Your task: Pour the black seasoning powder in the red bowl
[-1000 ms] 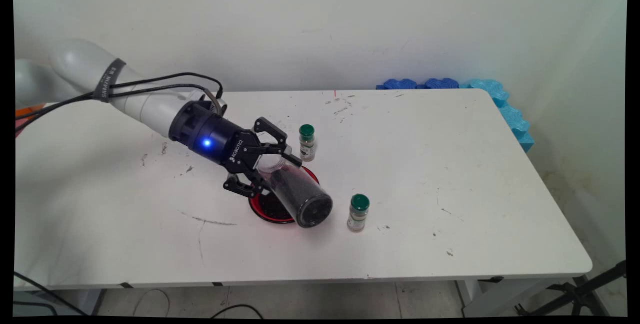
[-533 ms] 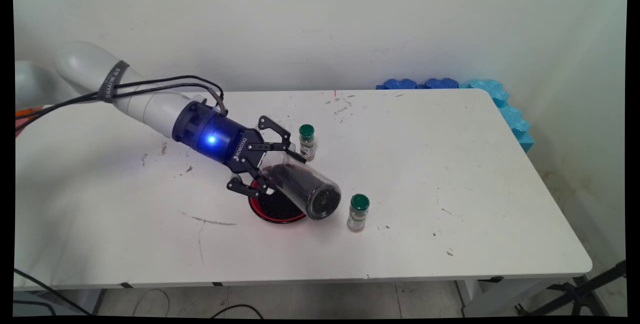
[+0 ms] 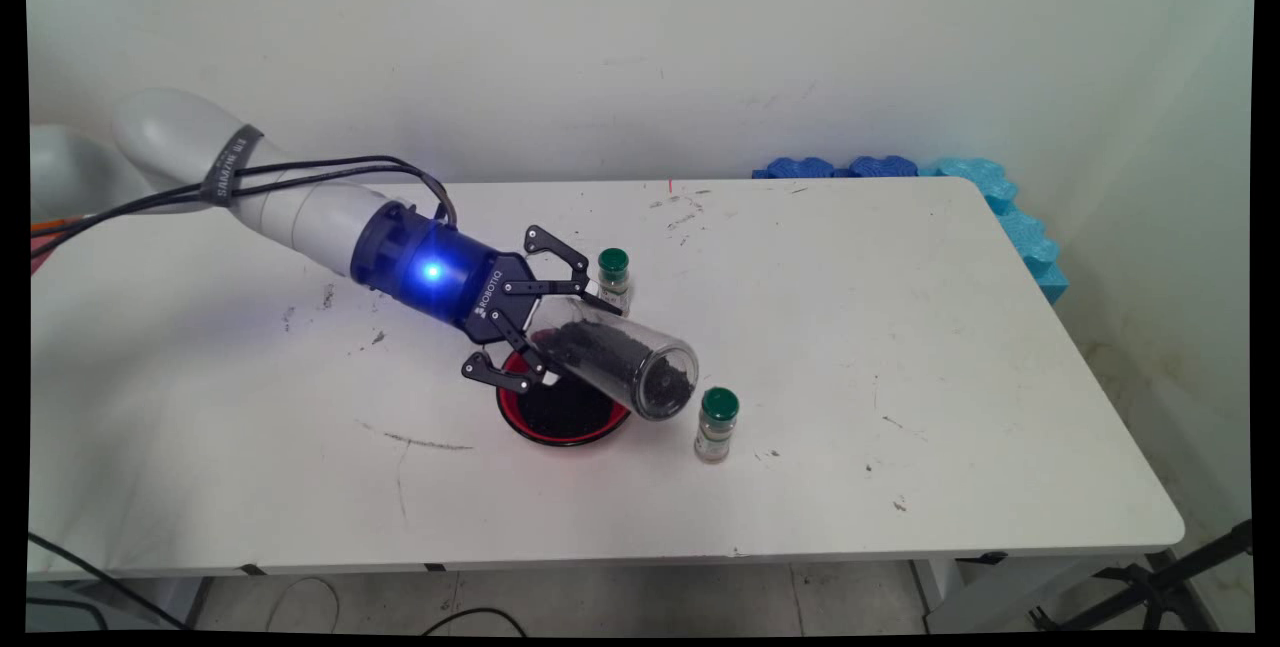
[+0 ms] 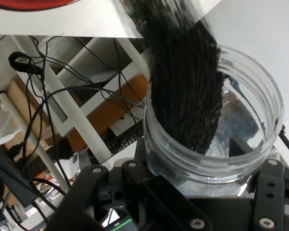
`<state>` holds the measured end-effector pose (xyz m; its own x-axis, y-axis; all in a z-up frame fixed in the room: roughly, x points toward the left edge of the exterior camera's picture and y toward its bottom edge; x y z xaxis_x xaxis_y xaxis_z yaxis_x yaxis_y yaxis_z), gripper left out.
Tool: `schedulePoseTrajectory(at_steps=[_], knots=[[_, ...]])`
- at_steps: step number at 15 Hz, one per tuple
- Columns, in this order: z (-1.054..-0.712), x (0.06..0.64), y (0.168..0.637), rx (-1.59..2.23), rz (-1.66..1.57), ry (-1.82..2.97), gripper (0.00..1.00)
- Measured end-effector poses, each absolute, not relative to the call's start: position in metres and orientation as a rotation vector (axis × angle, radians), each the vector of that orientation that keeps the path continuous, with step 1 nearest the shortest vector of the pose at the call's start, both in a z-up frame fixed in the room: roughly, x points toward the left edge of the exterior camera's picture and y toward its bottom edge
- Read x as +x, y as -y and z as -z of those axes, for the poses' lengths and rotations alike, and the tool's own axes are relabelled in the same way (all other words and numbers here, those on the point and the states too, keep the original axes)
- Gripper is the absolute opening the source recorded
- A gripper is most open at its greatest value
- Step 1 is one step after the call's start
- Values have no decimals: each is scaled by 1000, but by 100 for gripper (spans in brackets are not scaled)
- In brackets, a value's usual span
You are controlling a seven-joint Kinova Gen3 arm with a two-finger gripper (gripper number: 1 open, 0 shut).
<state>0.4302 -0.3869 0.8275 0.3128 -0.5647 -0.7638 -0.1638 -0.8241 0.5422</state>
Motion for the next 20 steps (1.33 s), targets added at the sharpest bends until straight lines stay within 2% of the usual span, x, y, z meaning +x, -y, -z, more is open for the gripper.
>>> schedulePoseTrajectory(at_steps=[12, 20], knots=[[-824, 428, 388, 2242, 1531, 592, 0], [-823, 428, 394, 2098, 1385, 873, 0]])
